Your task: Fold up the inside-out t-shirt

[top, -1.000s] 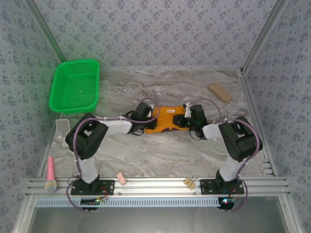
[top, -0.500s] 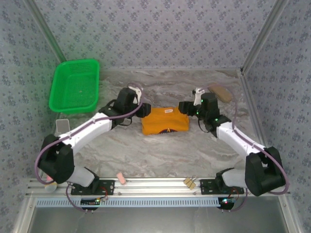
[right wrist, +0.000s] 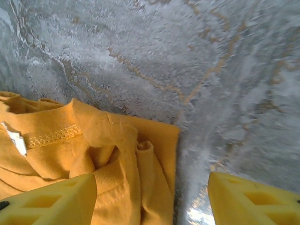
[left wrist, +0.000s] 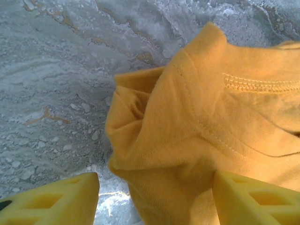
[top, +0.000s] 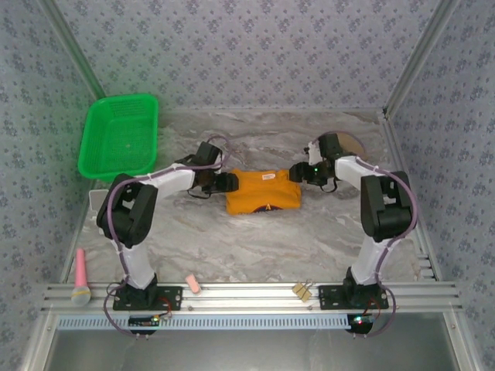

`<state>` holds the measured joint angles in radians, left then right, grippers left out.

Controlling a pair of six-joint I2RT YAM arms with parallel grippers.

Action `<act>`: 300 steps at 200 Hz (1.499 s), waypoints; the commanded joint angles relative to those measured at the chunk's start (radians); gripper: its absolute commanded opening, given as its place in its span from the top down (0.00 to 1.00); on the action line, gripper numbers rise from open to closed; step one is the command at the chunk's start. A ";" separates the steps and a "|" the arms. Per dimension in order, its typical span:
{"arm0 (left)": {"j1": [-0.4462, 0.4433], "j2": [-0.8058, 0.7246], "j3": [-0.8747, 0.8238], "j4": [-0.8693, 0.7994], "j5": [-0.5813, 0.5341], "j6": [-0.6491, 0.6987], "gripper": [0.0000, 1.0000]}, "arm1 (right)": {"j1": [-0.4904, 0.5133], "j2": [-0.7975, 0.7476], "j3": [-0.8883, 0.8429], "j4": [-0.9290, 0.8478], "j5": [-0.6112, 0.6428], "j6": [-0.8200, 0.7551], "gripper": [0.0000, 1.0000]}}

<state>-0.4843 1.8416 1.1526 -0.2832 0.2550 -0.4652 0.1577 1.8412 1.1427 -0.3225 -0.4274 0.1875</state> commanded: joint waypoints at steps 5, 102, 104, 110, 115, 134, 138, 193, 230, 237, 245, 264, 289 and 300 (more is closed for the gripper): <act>0.007 0.052 0.054 0.081 0.064 0.000 0.35 | 0.014 0.075 0.077 -0.025 -0.081 -0.015 0.35; 0.063 0.162 0.118 0.143 0.222 0.029 1.00 | 0.040 0.187 0.129 0.062 -0.278 0.076 0.92; 0.066 0.159 0.121 0.141 0.222 0.033 1.00 | 0.040 0.185 0.131 0.067 -0.279 0.080 0.93; 0.077 0.152 0.134 0.127 0.220 0.049 1.00 | 0.039 0.177 0.138 0.086 -0.277 0.094 0.95; 0.084 0.148 0.151 0.111 0.214 0.065 1.00 | 0.038 0.174 0.150 0.095 -0.272 0.104 0.96; 0.120 0.159 0.255 0.028 0.202 0.113 1.00 | 0.040 0.206 0.253 0.086 -0.240 0.119 0.98; 0.128 0.167 0.286 0.008 0.201 0.123 1.00 | 0.041 0.221 0.282 0.082 -0.233 0.124 0.98; 0.236 0.388 0.657 -0.066 0.149 0.218 0.99 | 0.043 0.470 0.704 0.057 -0.148 0.164 0.98; 0.242 0.528 0.854 -0.103 0.086 0.216 0.67 | 0.041 0.656 0.967 -0.048 -0.095 0.174 0.86; 0.244 0.551 0.881 -0.108 0.077 0.206 0.54 | 0.041 0.676 0.998 -0.063 -0.076 0.179 0.76; 0.246 0.575 0.906 -0.108 0.068 0.203 0.47 | 0.039 0.690 1.014 -0.063 -0.057 0.190 0.65; 0.259 0.594 0.956 -0.123 0.061 0.196 0.44 | 0.027 0.694 1.020 -0.047 -0.043 0.229 0.51; 0.276 0.490 0.939 -0.135 0.006 0.224 0.44 | 0.006 0.608 0.977 -0.037 -0.035 0.246 0.33; 0.276 0.408 0.910 -0.135 -0.032 0.244 0.43 | 0.001 0.538 0.936 -0.044 -0.015 0.219 0.02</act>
<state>-0.2253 2.4241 2.0552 -0.3973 0.3050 -0.2611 0.1780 2.5225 2.1159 -0.3443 -0.4862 0.4080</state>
